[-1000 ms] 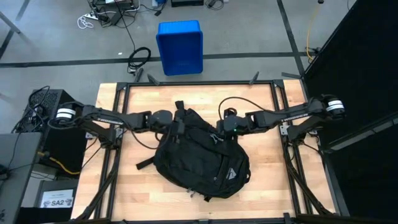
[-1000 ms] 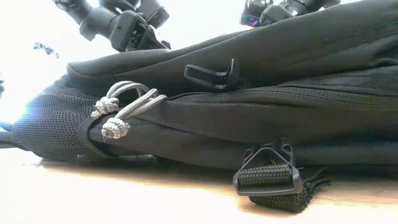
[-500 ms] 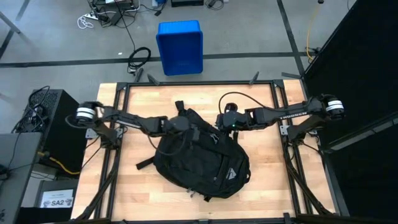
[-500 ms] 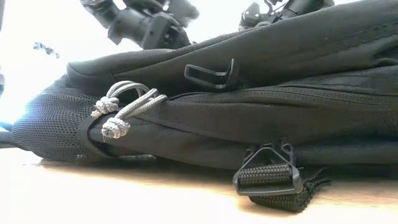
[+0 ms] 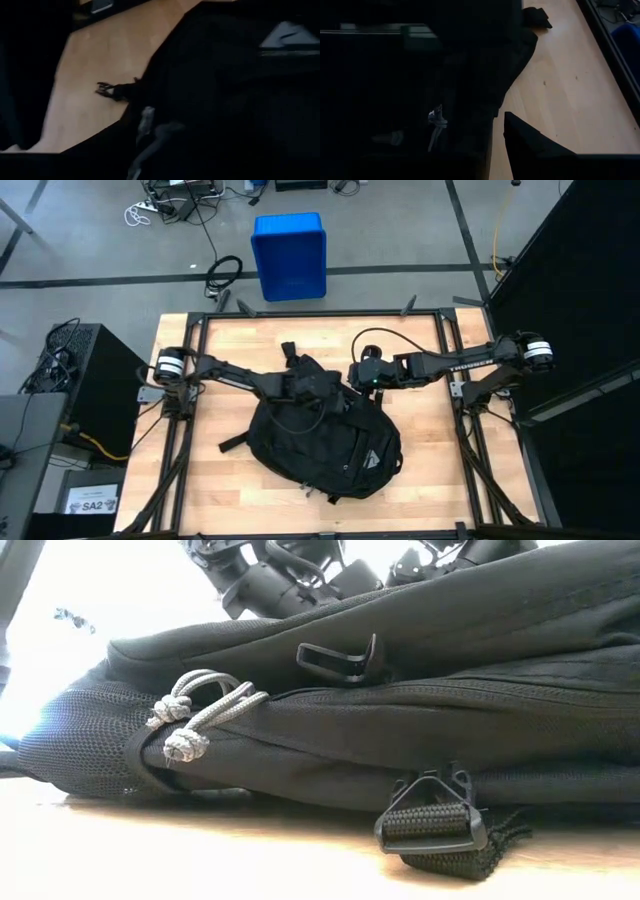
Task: Unpack backpack
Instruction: Open the backpack
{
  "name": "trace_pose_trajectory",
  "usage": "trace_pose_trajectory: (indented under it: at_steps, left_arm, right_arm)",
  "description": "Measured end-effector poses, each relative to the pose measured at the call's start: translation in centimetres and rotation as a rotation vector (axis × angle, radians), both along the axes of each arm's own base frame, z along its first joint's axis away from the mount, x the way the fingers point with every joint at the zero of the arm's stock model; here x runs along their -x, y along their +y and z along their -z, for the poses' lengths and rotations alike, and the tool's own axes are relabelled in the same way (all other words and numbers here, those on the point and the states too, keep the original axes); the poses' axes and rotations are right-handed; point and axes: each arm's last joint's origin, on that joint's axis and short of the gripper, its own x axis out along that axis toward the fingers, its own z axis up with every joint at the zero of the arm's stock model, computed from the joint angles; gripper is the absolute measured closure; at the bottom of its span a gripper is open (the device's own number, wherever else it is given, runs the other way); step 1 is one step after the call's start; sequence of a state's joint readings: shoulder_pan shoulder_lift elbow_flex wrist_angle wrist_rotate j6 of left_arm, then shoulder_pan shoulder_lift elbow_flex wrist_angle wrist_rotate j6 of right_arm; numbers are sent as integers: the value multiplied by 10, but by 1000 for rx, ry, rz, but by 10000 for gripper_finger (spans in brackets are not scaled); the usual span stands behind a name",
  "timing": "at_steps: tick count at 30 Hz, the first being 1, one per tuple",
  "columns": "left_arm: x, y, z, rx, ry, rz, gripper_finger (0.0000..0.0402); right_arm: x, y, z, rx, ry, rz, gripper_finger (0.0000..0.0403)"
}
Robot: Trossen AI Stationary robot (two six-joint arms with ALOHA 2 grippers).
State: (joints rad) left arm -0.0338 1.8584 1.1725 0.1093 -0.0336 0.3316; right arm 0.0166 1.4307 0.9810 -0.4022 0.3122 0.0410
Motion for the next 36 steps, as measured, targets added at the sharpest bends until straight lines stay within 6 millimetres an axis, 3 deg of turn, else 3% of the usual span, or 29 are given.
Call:
trace_pose_trajectory:
  at_steps: [7, 36]
  left_arm:
    - [0, 4, 11, -106, 56, -59, 162]
    - [-1, 8, 11, -131, 52, -88, 169]
  right_arm:
    - [0, 0, 0, 5, 6, 3, 374]
    - [1, 0, 0, 12, 10, -1, 378]
